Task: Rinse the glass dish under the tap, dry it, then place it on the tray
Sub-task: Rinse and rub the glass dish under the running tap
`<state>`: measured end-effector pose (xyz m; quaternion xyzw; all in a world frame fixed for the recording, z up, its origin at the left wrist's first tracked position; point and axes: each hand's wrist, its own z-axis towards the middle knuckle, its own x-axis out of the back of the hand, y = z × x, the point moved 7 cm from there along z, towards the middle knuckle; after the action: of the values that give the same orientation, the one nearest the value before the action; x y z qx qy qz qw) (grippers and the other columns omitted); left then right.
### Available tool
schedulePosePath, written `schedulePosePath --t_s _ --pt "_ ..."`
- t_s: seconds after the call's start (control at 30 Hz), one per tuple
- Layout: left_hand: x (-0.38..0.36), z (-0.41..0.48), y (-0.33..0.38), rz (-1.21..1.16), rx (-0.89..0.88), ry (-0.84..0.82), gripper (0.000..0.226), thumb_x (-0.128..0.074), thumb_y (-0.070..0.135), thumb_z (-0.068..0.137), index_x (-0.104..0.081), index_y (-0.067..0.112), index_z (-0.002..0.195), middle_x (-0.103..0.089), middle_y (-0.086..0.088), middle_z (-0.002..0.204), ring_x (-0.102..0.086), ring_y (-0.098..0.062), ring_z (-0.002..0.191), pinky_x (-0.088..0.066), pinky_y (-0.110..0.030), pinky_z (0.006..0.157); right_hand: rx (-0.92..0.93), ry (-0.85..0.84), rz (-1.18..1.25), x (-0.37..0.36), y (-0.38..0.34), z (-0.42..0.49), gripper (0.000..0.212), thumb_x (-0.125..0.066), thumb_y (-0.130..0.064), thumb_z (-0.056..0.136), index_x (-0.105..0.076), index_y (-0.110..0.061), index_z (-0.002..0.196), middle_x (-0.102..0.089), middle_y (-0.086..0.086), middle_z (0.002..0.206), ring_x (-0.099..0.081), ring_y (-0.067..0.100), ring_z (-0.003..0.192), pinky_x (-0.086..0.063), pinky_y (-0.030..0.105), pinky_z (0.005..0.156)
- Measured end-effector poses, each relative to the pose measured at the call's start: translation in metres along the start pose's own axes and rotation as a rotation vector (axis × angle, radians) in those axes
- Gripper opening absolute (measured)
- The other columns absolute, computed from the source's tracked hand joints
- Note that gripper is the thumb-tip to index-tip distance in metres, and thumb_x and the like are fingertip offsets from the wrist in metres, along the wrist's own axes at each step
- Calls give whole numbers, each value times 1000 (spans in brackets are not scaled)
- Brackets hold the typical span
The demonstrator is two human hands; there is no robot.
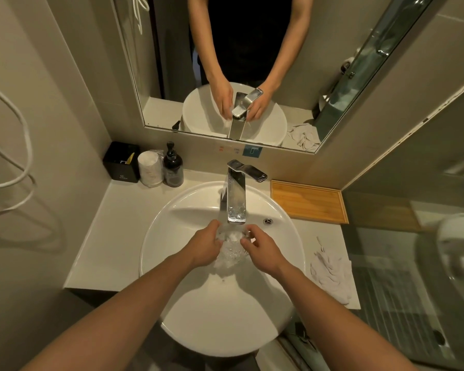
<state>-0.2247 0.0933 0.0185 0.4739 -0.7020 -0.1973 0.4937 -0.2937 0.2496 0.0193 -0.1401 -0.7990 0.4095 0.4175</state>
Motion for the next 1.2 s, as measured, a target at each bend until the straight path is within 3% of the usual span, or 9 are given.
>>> schedulePosePath --t_s 0.1,0.33,0.53,0.63,0.73,0.83,0.9,1.07,1.2 --pt "5 1 5 51 -59 32 27 -51 10 98 -45 8 125 -67 -21 109 -66 -36 93 -56 -52 85 38 9 29 3 -6 1 26 -59 -16 101 -59 -20 126 -64 -15 103 -61 -3 66 -45 15 67" --pt "0 -4 -2 89 -73 -2 32 -54 11 97 -43 10 128 -65 -18 115 -63 -33 100 -54 -45 89 18 -103 -10 8 -1 3 36 -66 -22 97 -59 -23 132 -67 -3 120 -67 9 77 -56 32 80" --pt "3 0 13 232 -182 2 47 -65 18 93 -50 14 136 -60 -12 134 -58 -30 121 -48 -39 100 106 -66 -161 12 -9 7 43 -74 -22 92 -60 -25 132 -62 -2 123 -64 14 83 -51 26 83" --pt "6 -3 9 245 -186 71 44 -65 19 93 -48 20 134 -58 -9 131 -58 -28 118 -49 -41 99 -63 -77 129 13 7 5 38 -75 -17 86 -62 -25 121 -63 -3 117 -66 18 86 -57 31 82" --pt "4 -8 6 264 -202 107 42 -63 19 95 -46 20 134 -54 -7 132 -59 -31 115 -49 -42 96 -384 -96 532 8 23 3 31 -58 -24 97 -58 -3 120 -61 16 104 -63 31 81 -56 38 73" --pt "0 -14 14 247 -292 134 43 -61 12 95 -47 21 135 -51 -5 131 -61 -28 110 -50 -38 92 -589 -138 560 -1 20 1 53 -54 -50 99 -56 2 110 -64 24 84 -67 33 63 -56 32 54" --pt "-3 -16 18 236 -330 129 43 -62 10 94 -47 21 133 -49 -3 131 -62 -26 105 -51 -36 88 -639 -141 581 -5 17 4 47 -61 -46 96 -55 -1 105 -63 21 79 -64 26 51 -52 27 45" --pt "-4 -10 13 76 -204 20 62 -66 5 88 -39 21 142 -57 -9 132 -62 -21 110 -53 -35 94 -534 -160 617 -8 10 12 29 -60 -19 99 -61 4 117 -62 19 85 -61 24 52 -56 29 48" --pt "1 -8 14 -86 -121 -99 93 -67 -3 75 -27 19 155 -55 -14 134 -64 -31 112 -58 -48 90 -378 -205 591 -9 6 10 27 -60 -14 100 -57 -7 126 -70 21 100 -65 24 62 -58 34 57"
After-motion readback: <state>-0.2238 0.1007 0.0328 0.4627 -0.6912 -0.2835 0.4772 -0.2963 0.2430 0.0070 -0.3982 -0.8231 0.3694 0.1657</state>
